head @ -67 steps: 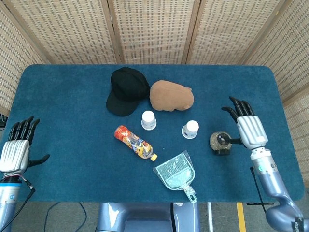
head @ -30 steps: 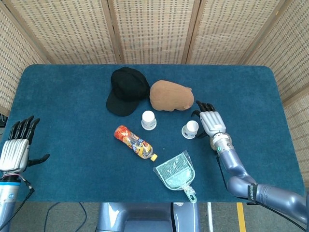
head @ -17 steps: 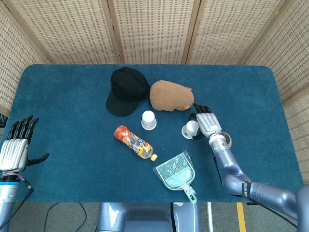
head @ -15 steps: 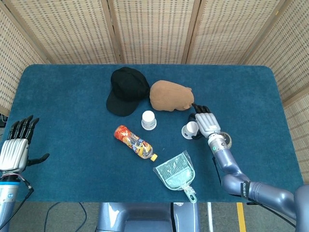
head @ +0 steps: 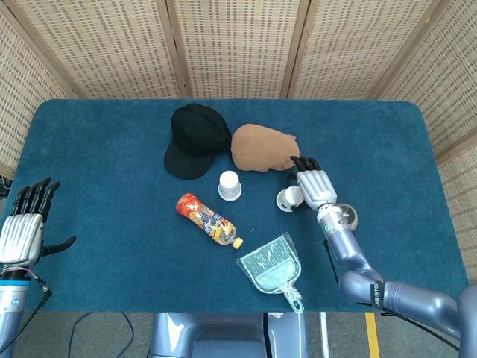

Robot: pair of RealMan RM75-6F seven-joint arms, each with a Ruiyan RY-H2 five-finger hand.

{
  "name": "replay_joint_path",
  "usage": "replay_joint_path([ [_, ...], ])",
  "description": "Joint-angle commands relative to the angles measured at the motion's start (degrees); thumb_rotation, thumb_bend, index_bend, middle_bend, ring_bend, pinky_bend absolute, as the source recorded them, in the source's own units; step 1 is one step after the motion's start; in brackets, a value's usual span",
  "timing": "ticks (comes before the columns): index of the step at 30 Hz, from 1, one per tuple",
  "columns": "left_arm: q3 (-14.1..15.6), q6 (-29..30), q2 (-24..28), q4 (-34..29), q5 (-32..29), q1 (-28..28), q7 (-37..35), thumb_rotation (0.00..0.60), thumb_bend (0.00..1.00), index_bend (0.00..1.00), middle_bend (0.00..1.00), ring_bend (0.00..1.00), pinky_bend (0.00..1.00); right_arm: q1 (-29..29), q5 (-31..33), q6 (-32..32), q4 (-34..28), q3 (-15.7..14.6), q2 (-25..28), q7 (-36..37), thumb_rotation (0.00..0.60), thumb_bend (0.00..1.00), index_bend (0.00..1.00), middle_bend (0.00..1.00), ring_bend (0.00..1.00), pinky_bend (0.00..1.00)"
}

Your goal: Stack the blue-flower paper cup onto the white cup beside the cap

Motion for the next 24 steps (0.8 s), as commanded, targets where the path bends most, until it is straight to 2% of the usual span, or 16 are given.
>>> replay_joint_path([
  [1, -0.1, -0.1, -0.1, 0.1, 0.0, 0.1, 0.1, 0.600, 0.08, 0.02, 0.00, 0.00, 0.00, -1.0, -2.7, 3.6, -6.2, 1.2, 4.1, -0.1, 0.600, 0.24, 0.50, 0.13, 0.00, 0.03],
  [6, -0.4, -0.2, -0.1, 0.3, 0.0, 0.3, 0.2, 0.600, 0.08, 0.02, 0.00, 0.00, 0.00, -2.0, -6.4, 7.3, -13.9, 3.0, 7.9, 1.0, 0.600, 0.24, 0.50, 0.12, 0.00, 0.04],
  [10, -0.4, -0.8, -0.1, 0.0, 0.4, 0.2, -0.2, 0.600, 0.08, 0.02, 0.00, 0.00, 0.00, -1.6, -7.6, 8.7, -16.7, 4.0, 8.0, 1.1, 0.600, 0.23, 0.50, 0.12, 0.00, 0.05],
  [15, -0.6, -0.9, 0.1, 0.1, 0.5, 0.4, -0.6, 0.600, 0.08, 0.02, 0.00, 0.00, 0.00, 0.1, -6.8, 9.2, -16.5, 4.4, 5.7, -0.4, 0.600, 0.23, 0.50, 0.12, 0.00, 0.05],
  [24, -1.1, -2.0, 0.3, 0.7, -0.5, 0.4, -1.7, 0.600, 0.08, 0.02, 0.00, 0.00, 0.00, 3.5, -4.8, 8.3, -12.1, 4.9, 0.1, -1.6, 0.600, 0.23, 0.50, 0.11, 0.00, 0.04],
])
